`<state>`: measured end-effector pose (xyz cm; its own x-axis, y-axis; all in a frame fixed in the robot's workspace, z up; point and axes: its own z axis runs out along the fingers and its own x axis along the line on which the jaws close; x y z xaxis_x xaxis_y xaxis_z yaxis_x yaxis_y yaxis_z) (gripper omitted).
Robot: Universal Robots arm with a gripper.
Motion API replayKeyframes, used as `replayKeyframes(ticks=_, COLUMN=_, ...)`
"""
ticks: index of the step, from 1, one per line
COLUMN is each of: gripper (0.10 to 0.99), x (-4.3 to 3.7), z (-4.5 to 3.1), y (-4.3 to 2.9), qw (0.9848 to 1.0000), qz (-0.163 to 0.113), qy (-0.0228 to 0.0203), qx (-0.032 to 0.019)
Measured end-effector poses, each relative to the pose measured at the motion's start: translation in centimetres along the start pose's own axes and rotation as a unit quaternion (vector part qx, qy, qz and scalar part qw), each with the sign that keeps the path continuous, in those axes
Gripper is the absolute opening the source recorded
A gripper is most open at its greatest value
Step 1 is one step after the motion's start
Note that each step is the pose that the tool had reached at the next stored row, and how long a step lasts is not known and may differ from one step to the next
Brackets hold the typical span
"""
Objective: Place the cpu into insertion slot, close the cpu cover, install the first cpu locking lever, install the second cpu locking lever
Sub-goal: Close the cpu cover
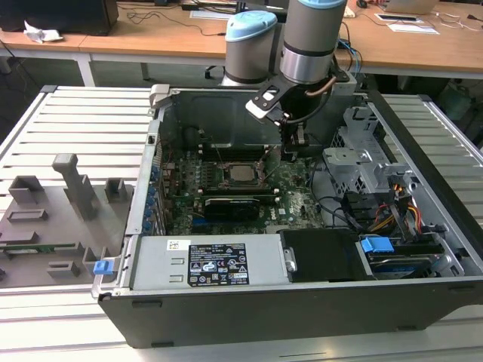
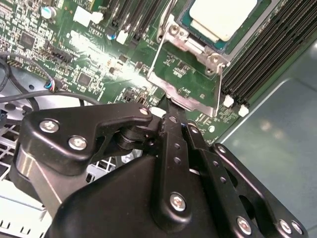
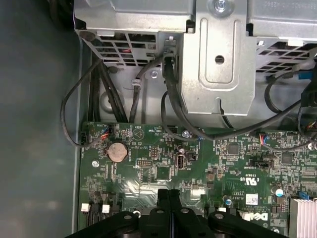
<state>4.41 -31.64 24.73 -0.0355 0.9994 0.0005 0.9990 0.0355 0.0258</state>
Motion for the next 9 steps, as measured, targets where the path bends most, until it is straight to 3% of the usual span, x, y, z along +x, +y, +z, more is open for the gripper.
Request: replayKeyframes(ticks=9, gripper=0.106, x=0.07, z=0.12, y=-1.72, qw=1.0, qz=0.0, qy=0.0, qx=0.0)
